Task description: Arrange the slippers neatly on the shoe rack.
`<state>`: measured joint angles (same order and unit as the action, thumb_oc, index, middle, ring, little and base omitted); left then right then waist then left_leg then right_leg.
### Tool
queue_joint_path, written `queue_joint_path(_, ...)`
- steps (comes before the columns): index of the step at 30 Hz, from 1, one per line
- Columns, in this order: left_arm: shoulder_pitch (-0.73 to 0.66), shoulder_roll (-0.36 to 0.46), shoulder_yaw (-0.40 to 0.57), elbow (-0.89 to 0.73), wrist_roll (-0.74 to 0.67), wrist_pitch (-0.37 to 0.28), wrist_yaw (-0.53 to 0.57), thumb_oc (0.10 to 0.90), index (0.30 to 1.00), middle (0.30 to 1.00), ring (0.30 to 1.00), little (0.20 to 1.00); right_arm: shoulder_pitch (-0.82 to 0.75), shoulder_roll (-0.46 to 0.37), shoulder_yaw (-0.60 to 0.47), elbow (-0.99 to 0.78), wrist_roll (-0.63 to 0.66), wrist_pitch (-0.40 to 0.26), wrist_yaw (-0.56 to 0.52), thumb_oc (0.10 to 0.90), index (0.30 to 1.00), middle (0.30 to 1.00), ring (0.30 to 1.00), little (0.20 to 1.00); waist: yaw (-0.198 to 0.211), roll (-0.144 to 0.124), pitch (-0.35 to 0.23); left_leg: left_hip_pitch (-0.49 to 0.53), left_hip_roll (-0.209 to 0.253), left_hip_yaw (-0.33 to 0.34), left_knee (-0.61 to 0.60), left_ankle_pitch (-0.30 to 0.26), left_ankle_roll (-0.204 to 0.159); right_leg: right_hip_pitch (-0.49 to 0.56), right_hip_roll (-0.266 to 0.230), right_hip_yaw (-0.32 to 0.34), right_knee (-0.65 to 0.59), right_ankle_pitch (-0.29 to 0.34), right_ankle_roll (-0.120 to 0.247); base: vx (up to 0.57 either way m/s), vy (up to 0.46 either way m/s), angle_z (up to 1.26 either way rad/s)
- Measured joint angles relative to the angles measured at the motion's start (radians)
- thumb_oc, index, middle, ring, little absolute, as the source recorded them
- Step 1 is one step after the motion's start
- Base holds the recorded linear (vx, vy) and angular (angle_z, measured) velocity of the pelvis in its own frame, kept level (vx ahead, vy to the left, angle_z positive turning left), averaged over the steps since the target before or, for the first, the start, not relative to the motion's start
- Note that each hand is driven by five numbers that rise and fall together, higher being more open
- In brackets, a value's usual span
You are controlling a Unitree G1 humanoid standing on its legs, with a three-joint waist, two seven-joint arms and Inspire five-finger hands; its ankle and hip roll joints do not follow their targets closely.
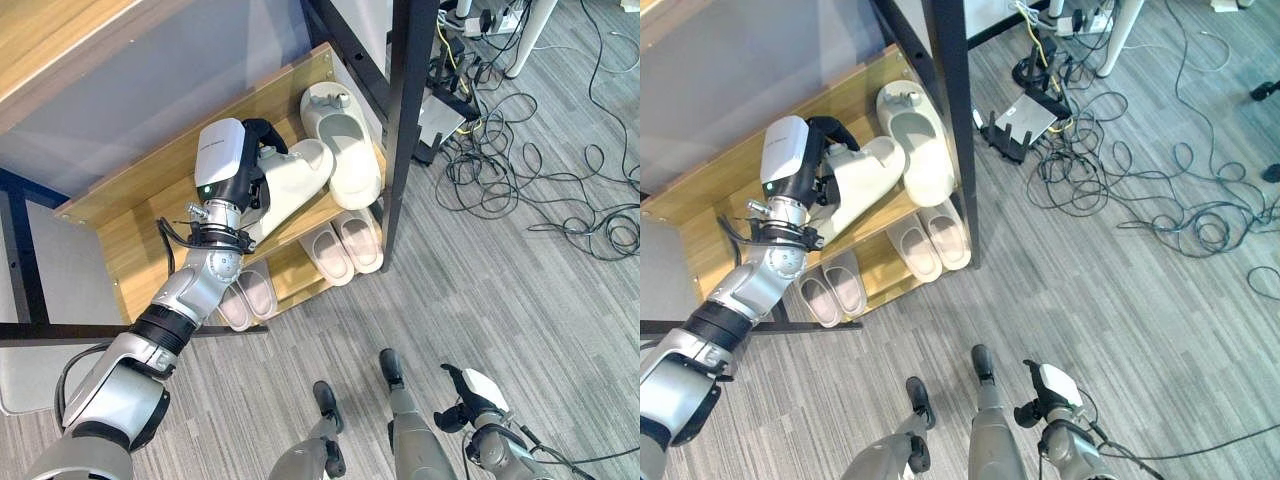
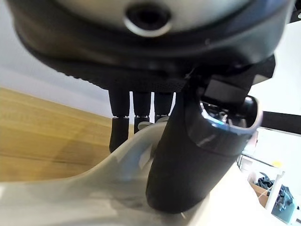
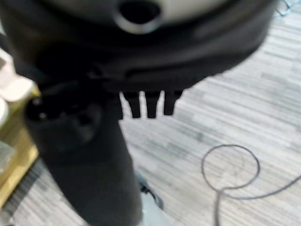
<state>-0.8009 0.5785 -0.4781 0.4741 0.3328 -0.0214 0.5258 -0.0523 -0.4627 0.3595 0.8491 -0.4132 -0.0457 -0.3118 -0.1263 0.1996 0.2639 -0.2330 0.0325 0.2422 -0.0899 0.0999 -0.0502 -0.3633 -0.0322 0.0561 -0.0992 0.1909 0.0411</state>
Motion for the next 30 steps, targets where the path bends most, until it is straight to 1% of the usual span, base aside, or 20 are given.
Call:
queue_joint_path(6,0.000,-0.004,0.006,0.011,-0.031,0.005,0.007,0.400,0.300,0.300,0.300,0.300,0.000,0.001,0.002,-0.002,0.001,-0.001,0.000,0.800,0.900,0.900,0.900,0.900,0.002,0.000,0.000,0.002,0.001,-0.003,0.000,0.000,0.000,0.003,0.001,-0.005,0.006,0.003,-0.003,0.00,-0.006,0.00)
queue_joint_path(11,0.001,-0.012,0.026,0.048,-0.100,0.022,0.009,0.400,0.300,0.300,0.300,0.300,0.000,0.001,0.004,-0.004,0.002,-0.001,0.000,0.800,0.900,0.900,0.900,0.900,0.002,0.000,0.000,0.002,0.003,-0.007,0.000,0.000,0.000,0.006,0.001,-0.012,0.006,0.003,-0.004,0.00,-0.006,0.01)
queue_joint_path(16,0.013,-0.047,0.087,0.063,-0.158,0.026,0.018,0.400,0.300,0.300,0.300,0.300,0.001,0.001,0.004,-0.046,0.002,-0.002,0.000,0.800,0.900,0.900,0.900,0.900,0.001,0.000,0.000,0.004,0.004,-0.016,0.000,0.001,0.000,0.011,0.001,-0.022,0.006,0.009,-0.013,0.01,-0.009,0.04)
queue_joint_path(21,0.013,-0.046,0.101,0.075,-0.175,0.028,0.036,0.400,0.300,0.300,0.300,0.300,0.001,0.001,0.003,-0.074,0.002,-0.002,0.000,0.800,0.900,0.900,0.900,0.900,0.002,0.000,0.000,0.012,0.005,-0.022,0.000,0.001,0.000,0.023,0.001,-0.026,0.006,0.006,-0.008,0.01,-0.007,0.02)
queue_joint_path(28,-0.001,-0.047,0.094,0.100,-0.177,0.028,0.036,0.400,0.300,0.300,0.300,0.300,0.003,0.001,0.004,-0.075,0.003,-0.001,0.000,0.800,0.900,0.900,0.900,0.900,-0.003,0.000,0.000,0.010,0.004,-0.028,0.000,0.001,0.000,0.022,0.001,-0.030,0.006,0.002,-0.003,0.00,0.000,0.00)
queue_joint_path(29,-0.005,-0.047,0.095,0.113,-0.178,0.028,0.036,0.461,0.392,0.392,0.392,0.392,0.003,0.001,0.004,-0.075,0.003,-0.002,0.000,0.800,0.900,0.900,0.900,0.900,-0.006,0.000,0.000,0.010,0.004,-0.028,0.000,0.001,0.000,0.022,0.000,-0.029,0.006,0.002,-0.003,0.00,0.000,0.00)
queue_joint_path(30,-0.007,-0.047,0.095,0.122,-0.180,0.029,0.036,0.707,0.761,0.761,0.761,0.761,0.003,0.001,0.004,-0.075,0.004,-0.002,0.000,0.800,0.900,0.900,0.900,0.900,-0.009,0.000,0.000,0.010,0.004,-0.028,0.000,0.001,0.000,0.021,0.000,-0.029,0.006,0.002,-0.003,0.00,0.000,0.00)
